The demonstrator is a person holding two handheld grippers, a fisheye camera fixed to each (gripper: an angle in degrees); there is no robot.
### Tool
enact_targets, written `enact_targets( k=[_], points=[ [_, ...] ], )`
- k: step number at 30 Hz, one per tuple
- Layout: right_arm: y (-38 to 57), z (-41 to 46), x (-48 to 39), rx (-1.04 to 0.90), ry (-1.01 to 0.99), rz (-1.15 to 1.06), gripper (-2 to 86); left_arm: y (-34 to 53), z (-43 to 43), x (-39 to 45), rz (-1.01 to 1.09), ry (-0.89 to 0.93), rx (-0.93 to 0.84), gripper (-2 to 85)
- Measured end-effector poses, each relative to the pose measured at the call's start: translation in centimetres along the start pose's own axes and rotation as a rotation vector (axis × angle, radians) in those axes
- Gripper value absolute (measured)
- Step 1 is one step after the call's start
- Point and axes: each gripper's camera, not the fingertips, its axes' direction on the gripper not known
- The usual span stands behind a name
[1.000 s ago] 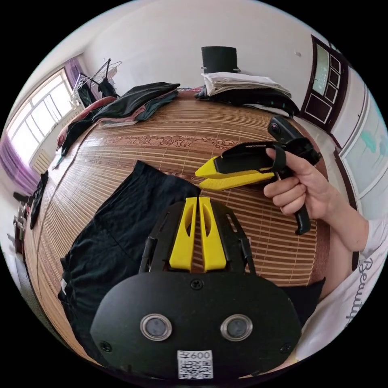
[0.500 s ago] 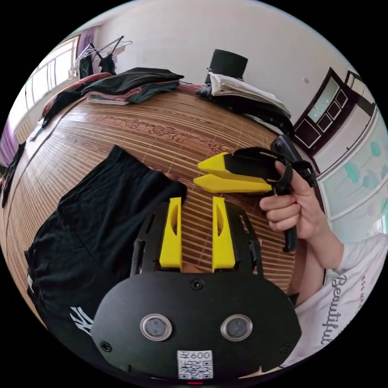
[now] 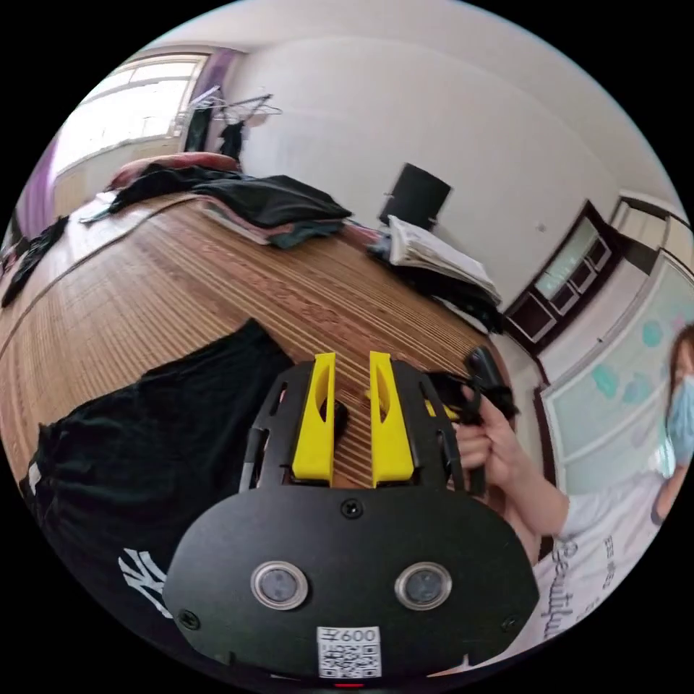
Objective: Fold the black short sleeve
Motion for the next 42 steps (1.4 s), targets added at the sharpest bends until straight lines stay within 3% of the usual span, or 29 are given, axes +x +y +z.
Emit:
enact_targets(
  k=[4, 7, 11, 20, 27, 35, 42],
  points=[
    [-0.3, 0.5, 0.1, 0.000, -0.003, 0.005, 5.1, -7.7, 5.0, -4.0, -0.131, -0.280, -0.033, 11.6],
    [-0.6, 0.8, 0.3, 0.002, -0.005, 0.011, 5.1, -12.8, 10.1, -4.8, -0.151, -0.364, -0.135, 11.3],
    [-0.9, 1.3, 0.7, -0.009, -0.007, 0.024, 4.9, -17.5, 12.7, -6.8, -0.211, -0.486, -0.144, 9.9],
    [-0.9, 2.4, 2.1, -0.024, 0.005, 0.022, 4.3, -22.5, 11.3, -11.0, -0.398, -0.245, -0.094, 5.3],
    [-0.4, 3.1, 4.0, -0.032, 0.008, 0.033, 4.0, -26.3, 8.4, -10.7, -0.360, -0.284, -0.114, 1.8],
    [1.2, 4.2, 7.1, -0.022, -0.020, -0.015, 6.3, -29.3, -5.7, -12.4, -0.386, -0.034, -0.025, 1.4],
    [4.9, 7.1, 9.9, -0.023, 0.025, -0.126, 11.2, -29.5, -20.7, -12.3, -0.337, -0.019, 0.036, 1.4]
  ],
)
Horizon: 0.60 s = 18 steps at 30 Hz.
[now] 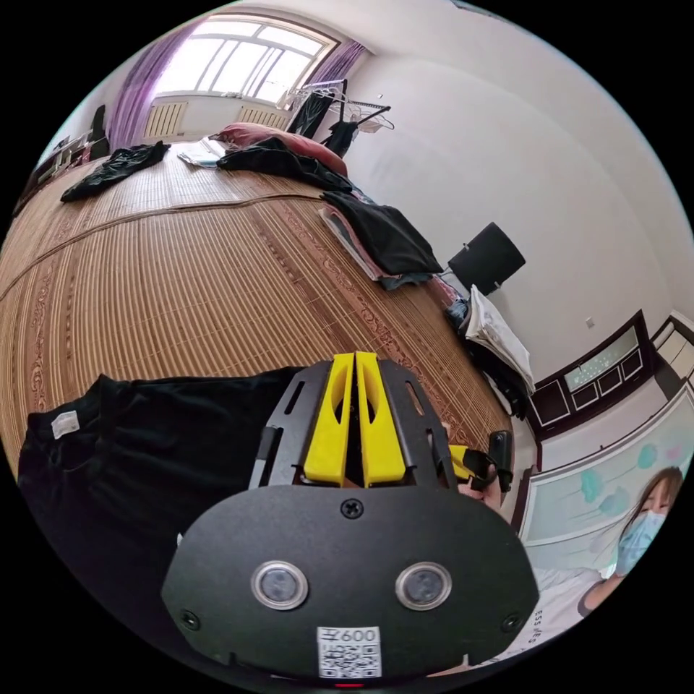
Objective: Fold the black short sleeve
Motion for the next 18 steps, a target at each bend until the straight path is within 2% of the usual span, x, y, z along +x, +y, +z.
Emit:
enact_targets(
  k=[5, 9, 12, 14, 18],
  points=[
    [4.2, 5.9, 1.7, -0.118, 0.074, -0.092, 12.0, 0.0, -7.5, -0.6, 0.012, 0.110, 0.050, 1.4],
    [6.7, 7.9, 2.0, -0.100, 0.181, -0.228, 9.8, 0.2, -10.4, -1.1, 0.043, 0.162, 0.037, 1.3],
    [7.3, 7.4, 5.1, -0.059, 0.078, -0.221, 5.0, 0.7, -12.6, -2.0, 0.065, 0.196, 0.027, 1.3],
    [8.7, 5.6, 8.3, 0.034, -0.053, -0.197, 0.6, 1.0, -14.5, -3.1, 0.067, 0.201, 0.024, 1.3],
    [11.9, 6.4, 7.5, 0.000, -0.074, -0.400, -0.6, 1.5, -17.7, -5.2, 0.042, 0.202, 0.040, 1.3]
  ],
)
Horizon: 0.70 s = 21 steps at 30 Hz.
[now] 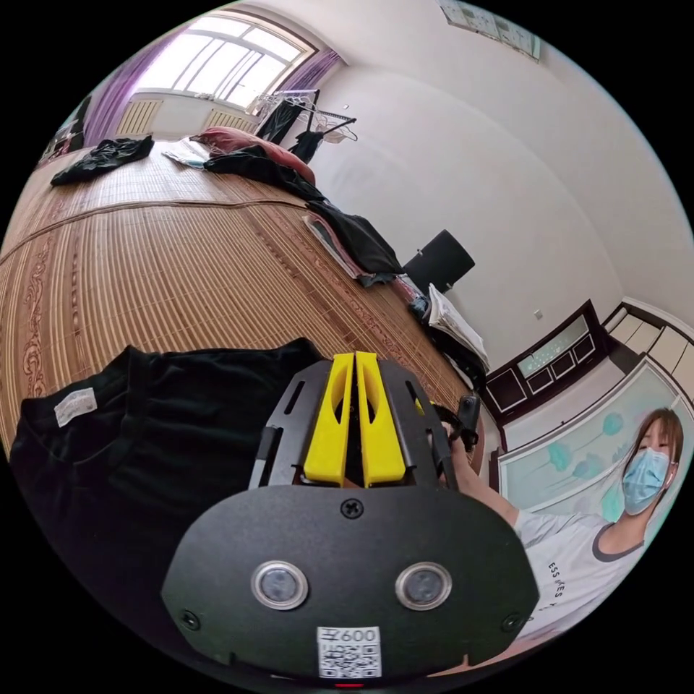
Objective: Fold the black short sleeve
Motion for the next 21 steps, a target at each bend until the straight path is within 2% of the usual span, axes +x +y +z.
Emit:
enact_targets(
  k=[4, 8, 12, 19, 21],
  points=[
    [4.1, 3.4, -5.8, -0.114, 0.008, -0.306, -0.8, 1.0, -4.9, -1.9, -0.069, 0.007, 0.090, 1.3],
    [9.1, 6.7, -10.4, -0.236, 0.127, -0.540, -0.8, 3.0, -9.2, -4.6, -0.162, 0.028, 0.179, 1.0],
    [12.3, 7.1, -10.7, -0.238, 0.059, -0.502, -0.8, 4.9, -10.4, -6.5, -0.252, 0.071, 0.200, 0.9],
    [15.8, 7.2, -10.6, -0.186, 0.099, -0.413, -0.3, 7.4, -9.6, -7.1, -0.297, 0.084, 0.227, 1.0],
    [15.3, 6.4, -10.0, -0.202, 0.015, -0.405, 0.6, 8.3, -8.6, -7.3, -0.311, 0.064, 0.196, 1.2]
  ],
)
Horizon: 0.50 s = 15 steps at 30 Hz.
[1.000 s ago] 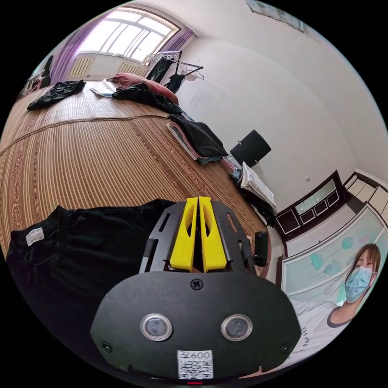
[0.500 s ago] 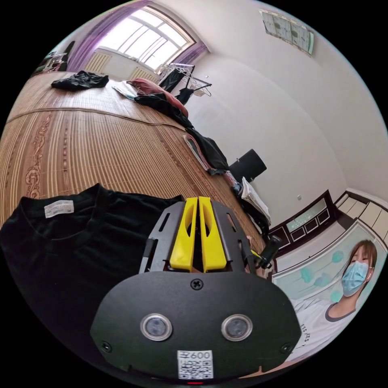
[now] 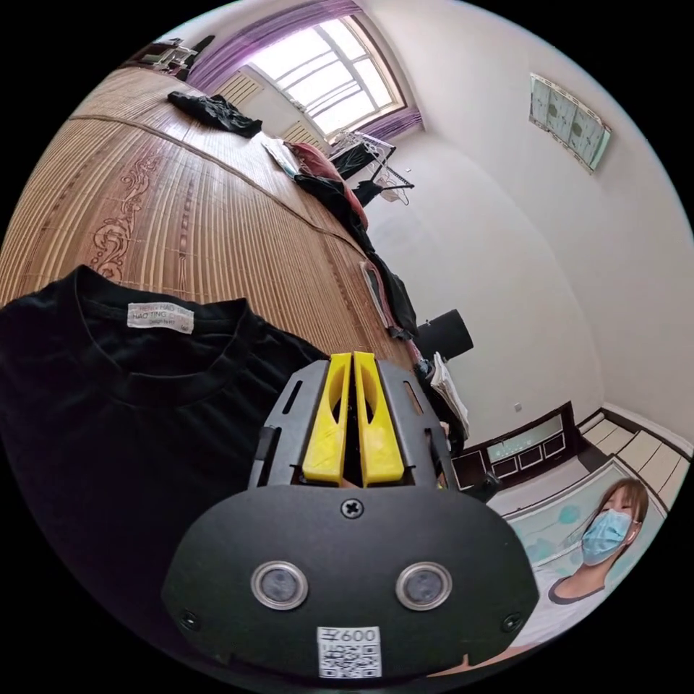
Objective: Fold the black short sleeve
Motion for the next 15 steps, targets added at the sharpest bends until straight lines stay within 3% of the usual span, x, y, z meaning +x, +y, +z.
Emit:
enact_targets(
  k=[3, 4, 5, 7, 9, 11, 15],
  points=[
    [-1.7, -1.6, 2.2, -0.078, -0.197, 0.039, 7.2, 2.4, 0.5, -0.5, -0.002, -0.065, 0.014, 2.1],
    [-3.0, -1.7, 2.7, -0.186, -0.278, 0.013, 9.1, 3.6, 0.6, -0.3, -0.006, -0.106, 0.030, 2.9],
    [-4.1, -2.0, 3.0, -0.279, -0.295, -0.022, 9.6, 4.8, 0.6, 0.0, -0.014, -0.164, 0.045, 4.2],
    [-4.9, -3.7, 3.0, -0.286, -0.206, -0.046, 8.9, 7.1, 1.1, 1.7, 0.035, -0.231, 0.029, 5.9],
    [-5.3, -5.6, 2.1, -0.249, -0.071, -0.085, 9.4, 10.3, 2.9, 5.3, 0.193, -0.286, -0.051, 7.0],
    [-6.3, -6.5, 0.8, -0.246, 0.100, -0.103, 9.9, 17.3, 7.4, 11.5, 0.489, -0.415, -0.275, 8.3],
    [-7.2, -4.5, -0.3, -0.322, 0.161, -0.064, 9.9, 31.7, 14.6, 18.5, 0.895, -0.611, -0.509, 10.2]
  ],
)
